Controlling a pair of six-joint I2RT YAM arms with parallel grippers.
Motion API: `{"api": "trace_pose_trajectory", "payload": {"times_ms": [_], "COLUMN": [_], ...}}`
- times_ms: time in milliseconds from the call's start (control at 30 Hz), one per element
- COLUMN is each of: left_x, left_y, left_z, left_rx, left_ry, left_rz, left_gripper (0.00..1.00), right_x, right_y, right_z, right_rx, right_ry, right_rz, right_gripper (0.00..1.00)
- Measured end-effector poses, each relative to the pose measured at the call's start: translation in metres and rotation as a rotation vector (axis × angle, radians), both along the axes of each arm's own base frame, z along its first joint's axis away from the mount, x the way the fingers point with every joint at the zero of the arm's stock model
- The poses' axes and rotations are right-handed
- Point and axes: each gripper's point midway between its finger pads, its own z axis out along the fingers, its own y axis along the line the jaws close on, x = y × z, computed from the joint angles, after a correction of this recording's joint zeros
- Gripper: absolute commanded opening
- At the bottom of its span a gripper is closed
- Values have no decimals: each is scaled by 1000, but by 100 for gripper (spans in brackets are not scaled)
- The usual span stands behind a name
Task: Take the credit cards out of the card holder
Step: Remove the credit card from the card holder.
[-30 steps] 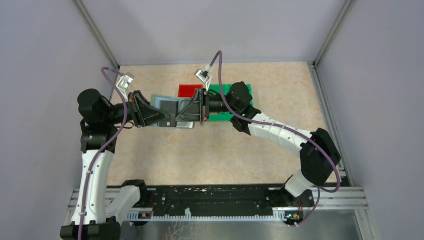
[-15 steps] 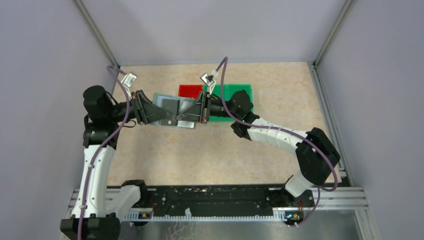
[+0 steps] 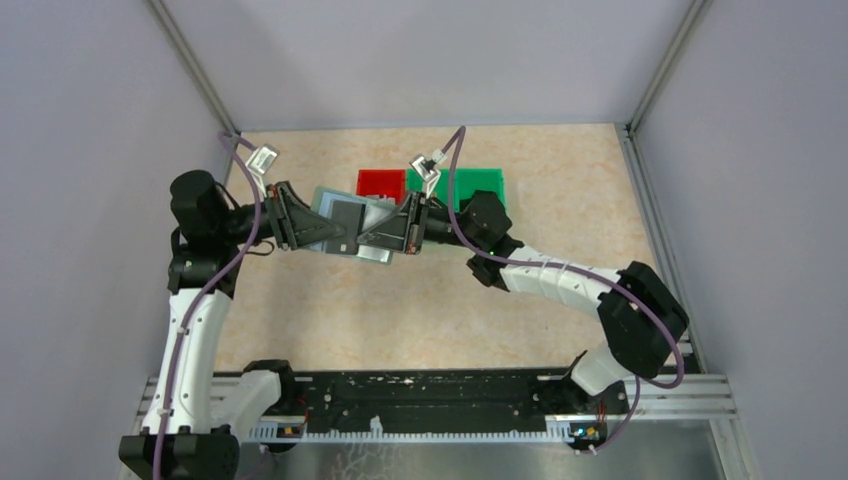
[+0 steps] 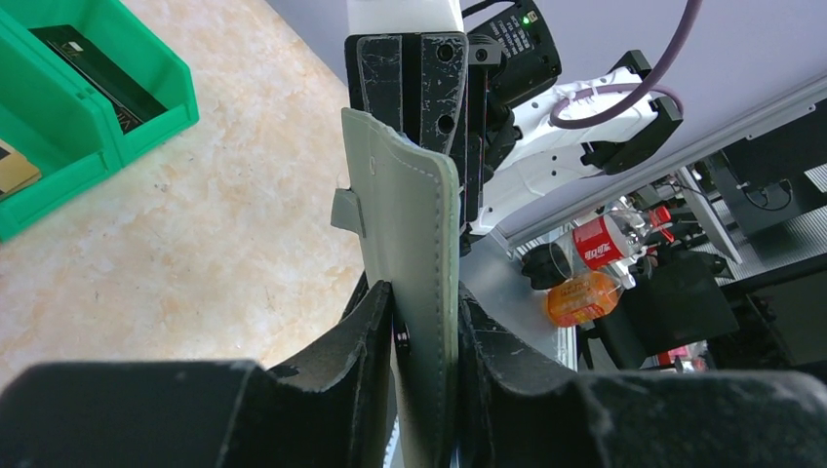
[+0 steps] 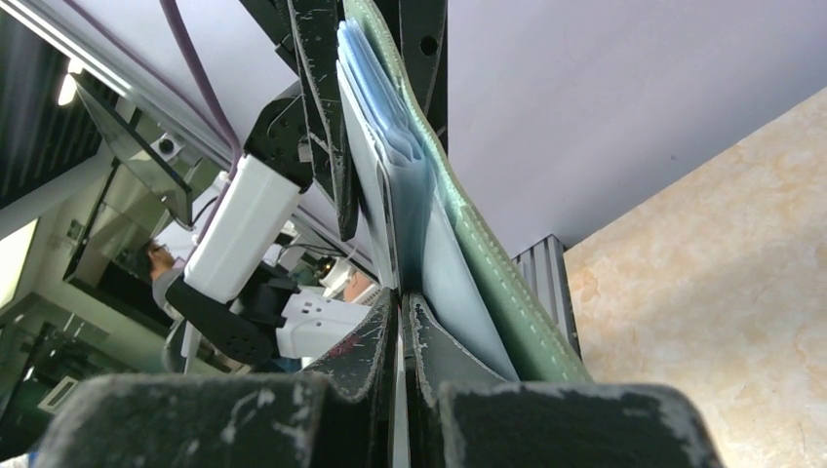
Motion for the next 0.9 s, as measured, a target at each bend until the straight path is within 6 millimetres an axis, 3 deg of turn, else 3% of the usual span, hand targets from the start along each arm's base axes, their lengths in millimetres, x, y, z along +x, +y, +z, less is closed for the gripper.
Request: {"api": "trace_pose_trajectory", "payload": {"times_ms": [567,633,700,767,900], "left_x": [0,0,-1,-1,0], "left_y": [-1,-1,-1,-1,-1], "left_z": [1,2,2,3,5], "left_rx": [-14,-15,-16,-17,-20], "left_ry": [38,37,35,33,25], "left_rz": [-14,-14,-15,-15,-15], "left_gripper": [19,15,11,8,6], "right_x": [-6,-6,-6,-8,-9], "right_y": [-9,-9,-9,-10,-9], "right_z": [-4,-4,-3,0,6], "right_rx": [0,1,3,12,41], "right_ry": [-16,-17,-8,-1,1], "right_rz": [-28,-28,-23,-13,5], "right_gripper": [1,23,33,38,35]}}
